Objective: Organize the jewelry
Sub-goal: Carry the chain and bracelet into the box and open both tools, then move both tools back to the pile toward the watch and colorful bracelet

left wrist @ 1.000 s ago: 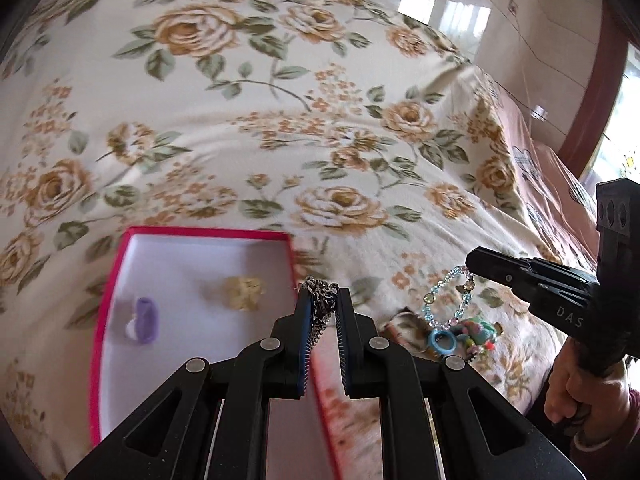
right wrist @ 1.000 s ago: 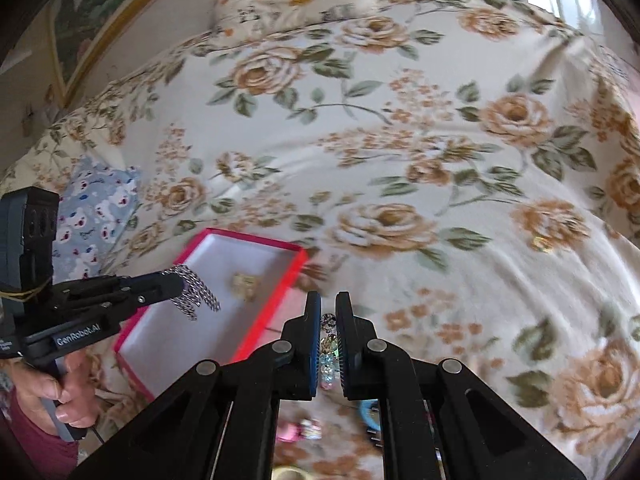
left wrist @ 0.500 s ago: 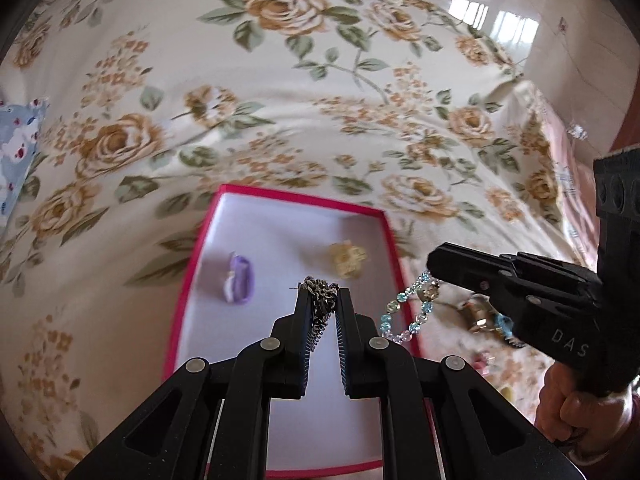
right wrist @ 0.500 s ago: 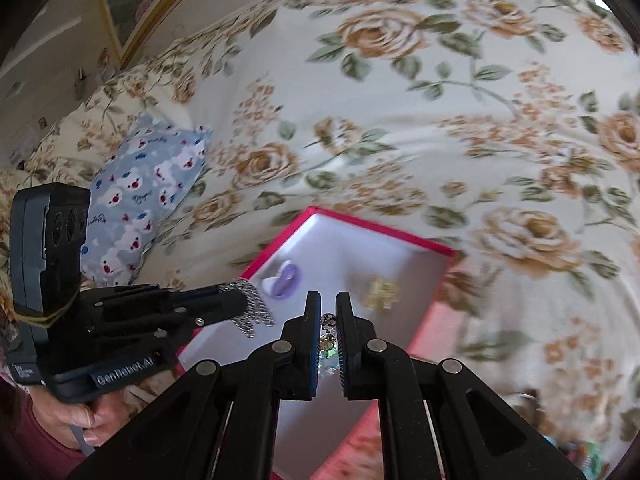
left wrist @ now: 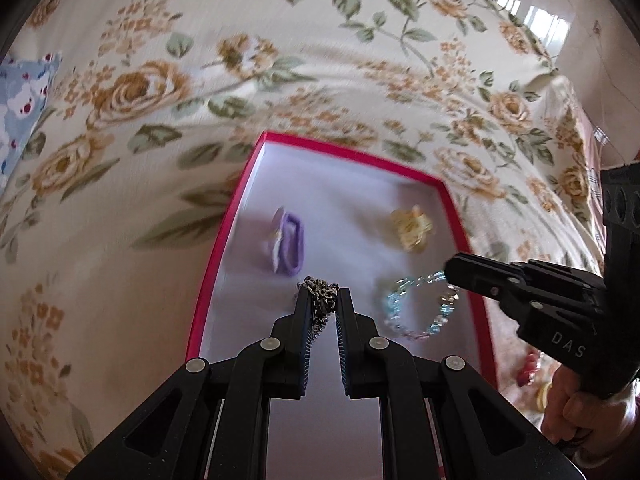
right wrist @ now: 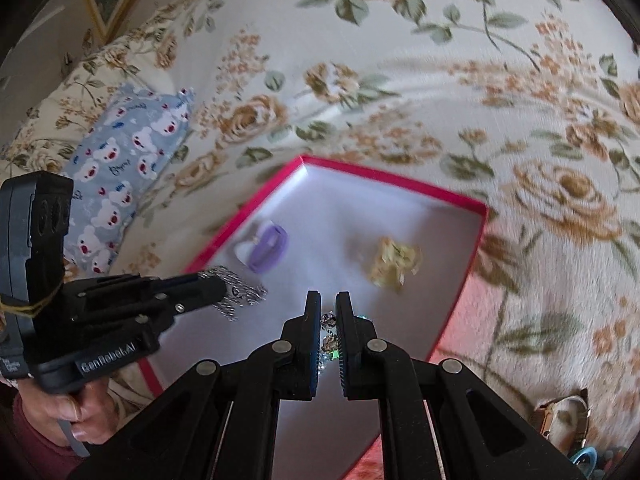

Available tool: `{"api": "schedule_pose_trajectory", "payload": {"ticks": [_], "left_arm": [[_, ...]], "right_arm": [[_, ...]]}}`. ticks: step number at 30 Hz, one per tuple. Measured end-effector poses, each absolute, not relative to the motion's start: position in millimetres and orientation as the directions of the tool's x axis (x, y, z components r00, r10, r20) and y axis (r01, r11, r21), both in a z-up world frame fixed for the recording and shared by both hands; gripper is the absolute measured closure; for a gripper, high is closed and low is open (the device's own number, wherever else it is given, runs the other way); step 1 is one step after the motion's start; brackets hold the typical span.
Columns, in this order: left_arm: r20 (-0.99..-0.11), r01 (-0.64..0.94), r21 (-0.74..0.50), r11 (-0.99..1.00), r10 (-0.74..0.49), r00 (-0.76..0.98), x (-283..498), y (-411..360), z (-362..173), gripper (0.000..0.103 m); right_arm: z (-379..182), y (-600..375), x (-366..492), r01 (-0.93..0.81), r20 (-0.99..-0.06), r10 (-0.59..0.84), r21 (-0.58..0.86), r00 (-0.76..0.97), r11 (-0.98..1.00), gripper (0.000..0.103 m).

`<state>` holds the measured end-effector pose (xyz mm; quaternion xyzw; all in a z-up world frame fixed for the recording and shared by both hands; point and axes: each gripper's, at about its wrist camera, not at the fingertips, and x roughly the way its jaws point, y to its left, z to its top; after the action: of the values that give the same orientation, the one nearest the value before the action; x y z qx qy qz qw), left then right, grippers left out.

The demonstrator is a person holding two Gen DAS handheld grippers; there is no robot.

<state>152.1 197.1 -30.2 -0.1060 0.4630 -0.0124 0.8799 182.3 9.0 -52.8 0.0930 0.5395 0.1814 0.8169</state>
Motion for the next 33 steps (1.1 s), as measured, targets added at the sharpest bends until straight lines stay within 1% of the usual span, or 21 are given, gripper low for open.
{"api": "schedule_pose_trajectory", "payload": {"ticks": [9, 20, 23, 25, 28, 29, 30, 31, 32, 33], "left_arm": [[-0.837, -0.110, -0.178, 0.978, -0.091, 0.540, 168.2, 204.1, -54.4, 0.093], [-0.847, -0.131, -0.163, 0.978, -0.071, 0.528, 175.5, 203.2, -61.5, 0.091], [-0.847, -0.135, -0.167, 0.977, -0.073, 0.527, 173.9, 202.5, -61.0, 0.085], [-0.846, -0.134, -0.158, 0.978, -0.065, 0.529, 172.4, 200.5, -59.4, 0.083], [-0.843, -0.127, -0.149, 0.981, -0.059, 0.534, 169.0, 198.6, -55.8, 0.080], [-0.842, -0.128, -0.150, 0.980, -0.059, 0.536, 167.3, 198.7, -54.4, 0.076], [-0.840, -0.130, -0.153, 0.980, -0.059, 0.540, 165.5, 199.0, -52.6, 0.069], [-0.835, -0.134, -0.157, 0.979, -0.059, 0.546, 162.8, 199.3, -50.4, 0.065], [-0.830, -0.138, -0.160, 0.977, -0.058, 0.554, 159.9, 199.6, -47.9, 0.057], [-0.825, -0.139, -0.161, 0.977, -0.056, 0.562, 156.6, 199.5, -45.0, 0.054]], "right_arm": [[-81.2, 6.2, 182.7, -0.184, -0.886, 0.354, 0.311, 0.300, 0.932, 0.096], [-90.1, 13.9, 185.2, -0.206, -0.907, 0.324, 0.274, 0.271, 0.939, 0.095], [-90.4, 15.8, 185.1, -0.211, -0.910, 0.314, 0.262, 0.270, 0.942, 0.094], [-90.3, 15.8, 185.0, -0.208, -0.909, 0.318, 0.267, 0.271, 0.941, 0.092], [-87.9, 13.5, 184.2, -0.197, -0.902, 0.333, 0.287, 0.274, 0.938, 0.086], [-86.5, 13.0, 183.9, -0.194, -0.900, 0.335, 0.288, 0.278, 0.938, 0.081], [-83.9, 11.8, 182.9, -0.192, -0.897, 0.339, 0.293, 0.285, 0.937, 0.074], [-79.7, 9.5, 181.4, -0.190, -0.889, 0.349, 0.303, 0.296, 0.934, 0.072], [-75.9, 8.0, 179.9, -0.186, -0.885, 0.352, 0.307, 0.305, 0.933, 0.070], [-73.2, 7.0, 179.3, -0.185, -0.882, 0.355, 0.311, 0.310, 0.932, 0.068]]}}
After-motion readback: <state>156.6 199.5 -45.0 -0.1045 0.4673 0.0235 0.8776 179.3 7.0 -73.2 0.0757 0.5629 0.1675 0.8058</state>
